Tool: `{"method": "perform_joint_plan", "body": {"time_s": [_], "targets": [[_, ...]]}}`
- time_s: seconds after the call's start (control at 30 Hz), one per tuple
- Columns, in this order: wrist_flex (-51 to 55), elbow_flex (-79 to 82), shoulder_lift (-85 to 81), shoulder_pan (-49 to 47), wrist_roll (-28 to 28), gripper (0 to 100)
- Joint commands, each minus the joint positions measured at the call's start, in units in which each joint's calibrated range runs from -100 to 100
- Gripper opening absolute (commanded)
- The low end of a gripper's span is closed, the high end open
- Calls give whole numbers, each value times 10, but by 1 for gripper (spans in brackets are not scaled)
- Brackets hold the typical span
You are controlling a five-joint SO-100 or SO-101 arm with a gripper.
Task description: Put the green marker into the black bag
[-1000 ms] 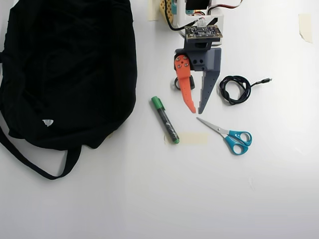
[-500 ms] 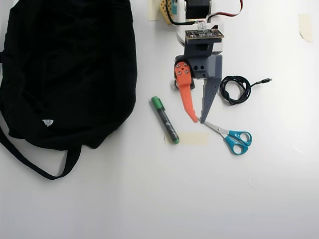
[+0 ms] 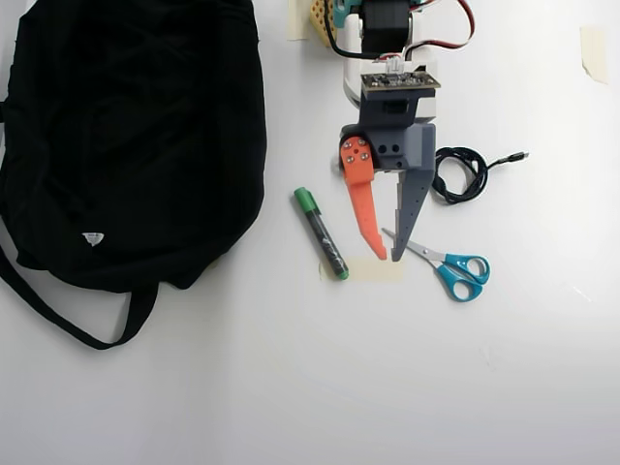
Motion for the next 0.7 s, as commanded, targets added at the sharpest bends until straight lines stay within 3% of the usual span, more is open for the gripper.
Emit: {"method": "perform_joint_plan", "body": {"time_s": [0.0,0.67], "targets": [[-29,-32,3,-3,4,3],[-90,-32,30,-2,4,3]]}}
